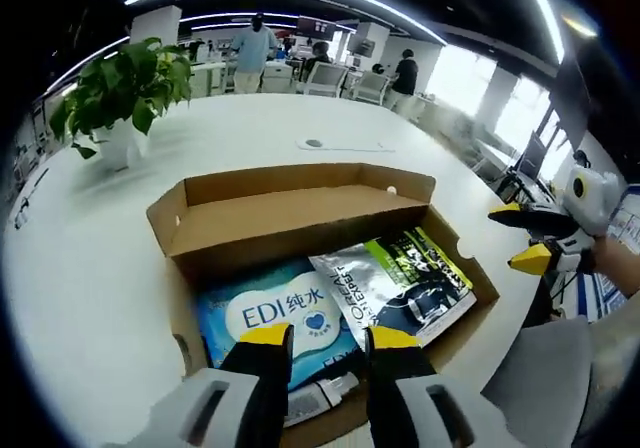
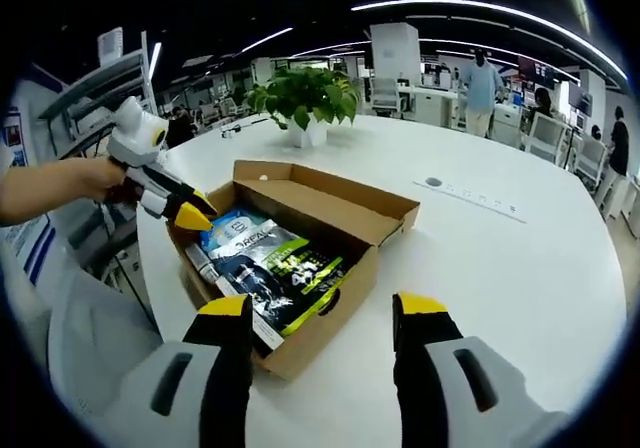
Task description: Operate the shoe box by opening the lid, removing the specified soft item, and placing it in the target area until the item is outside and the box remains undamaged.
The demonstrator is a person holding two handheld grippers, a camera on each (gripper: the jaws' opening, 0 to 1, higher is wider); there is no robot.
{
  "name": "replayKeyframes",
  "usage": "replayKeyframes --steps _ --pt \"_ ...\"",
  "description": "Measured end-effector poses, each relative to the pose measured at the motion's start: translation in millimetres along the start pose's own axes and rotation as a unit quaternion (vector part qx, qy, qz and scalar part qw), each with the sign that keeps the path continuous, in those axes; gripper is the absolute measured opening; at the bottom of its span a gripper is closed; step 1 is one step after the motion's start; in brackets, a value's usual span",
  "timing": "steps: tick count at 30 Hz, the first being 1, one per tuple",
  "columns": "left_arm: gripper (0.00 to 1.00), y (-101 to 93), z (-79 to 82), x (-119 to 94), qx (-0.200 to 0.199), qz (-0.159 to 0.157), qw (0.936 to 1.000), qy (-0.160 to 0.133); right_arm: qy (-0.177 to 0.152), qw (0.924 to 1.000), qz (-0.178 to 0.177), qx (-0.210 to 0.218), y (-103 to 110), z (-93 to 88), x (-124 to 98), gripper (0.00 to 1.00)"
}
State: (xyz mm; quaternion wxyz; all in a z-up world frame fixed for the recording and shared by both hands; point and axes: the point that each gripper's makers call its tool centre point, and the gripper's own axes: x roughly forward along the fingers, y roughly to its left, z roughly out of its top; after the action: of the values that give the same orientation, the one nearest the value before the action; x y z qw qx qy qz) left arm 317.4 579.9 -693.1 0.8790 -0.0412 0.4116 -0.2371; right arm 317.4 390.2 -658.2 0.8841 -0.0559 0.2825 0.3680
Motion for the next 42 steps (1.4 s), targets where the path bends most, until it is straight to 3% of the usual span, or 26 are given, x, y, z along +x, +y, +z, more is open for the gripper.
replayKeyframes --steps 13,20,24,29,33,42 --pt "0.28 -25.5 -15.0 18.8 -0.024 -0.044 0.9982 0.031 -0.008 0.9999 0.005 0.011 13.6 -6.6 -19.1 0.57" --pt "0.26 -28.9 -18.9 28.2 -0.062 -0.058 0.9954 0.044 -0.008 0.9998 0.006 0.018 18.3 -10.7 -23.6 0.56" --pt "0.25 -32.0 -23.0 30.4 -0.113 -0.076 0.9892 0.053 -0.012 0.9997 0.008 0.019 20.0 -10.1 -24.1 0.56" --pt "0.17 -29.9 -21.5 31.5 -0.143 -0.079 0.9855 0.047 -0.011 0.9997 0.009 0.019 21.1 -11.4 -23.3 0.55" --pt "0.02 -31.8 -16.2 30.6 -0.153 -0.085 0.9840 0.032 -0.012 0.9998 0.011 0.014 22.3 -11.6 -22.7 0.53" --pt "0.00 -33.8 -11.2 21.9 -0.180 -0.094 0.9789 0.021 -0.013 0.9996 0.023 -0.007 28.9 -7.3 -16.6 0.47"
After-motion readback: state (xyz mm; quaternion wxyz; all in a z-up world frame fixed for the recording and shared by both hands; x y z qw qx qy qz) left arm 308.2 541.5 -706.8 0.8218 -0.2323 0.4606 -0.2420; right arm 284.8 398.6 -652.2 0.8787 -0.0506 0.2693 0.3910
